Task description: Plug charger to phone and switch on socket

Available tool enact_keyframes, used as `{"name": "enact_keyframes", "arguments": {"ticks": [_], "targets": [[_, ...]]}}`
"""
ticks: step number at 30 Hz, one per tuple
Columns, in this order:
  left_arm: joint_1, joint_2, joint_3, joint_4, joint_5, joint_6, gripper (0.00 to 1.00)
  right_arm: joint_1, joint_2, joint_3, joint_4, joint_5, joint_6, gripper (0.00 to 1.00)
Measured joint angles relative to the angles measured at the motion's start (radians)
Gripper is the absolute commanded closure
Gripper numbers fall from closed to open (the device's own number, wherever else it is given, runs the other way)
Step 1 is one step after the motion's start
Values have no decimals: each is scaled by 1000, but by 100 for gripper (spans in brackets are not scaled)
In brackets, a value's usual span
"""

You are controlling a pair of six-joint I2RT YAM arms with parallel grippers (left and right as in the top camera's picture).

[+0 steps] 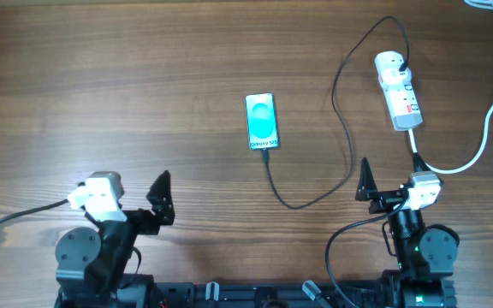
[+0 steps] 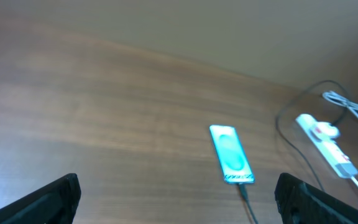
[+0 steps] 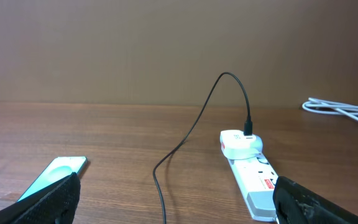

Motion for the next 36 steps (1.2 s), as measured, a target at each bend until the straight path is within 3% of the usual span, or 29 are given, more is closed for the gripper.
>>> {"name": "enact_keyframes", "arguments": {"ticks": [6, 12, 19, 26, 36], "targets": [[69, -42, -84, 145, 112, 112, 0, 0, 0, 0, 0, 0, 0, 0], [97, -169, -185, 216, 127, 121, 0, 0, 0, 0, 0, 0, 0, 0], [108, -211, -312, 472, 174, 133, 0, 0, 0, 0, 0, 0, 0, 1], [109, -211, -431, 713, 177, 135, 0, 0, 0, 0, 0, 0, 0, 0], [122, -211, -531, 848, 72, 134, 0, 0, 0, 0, 0, 0, 0, 0]]}}
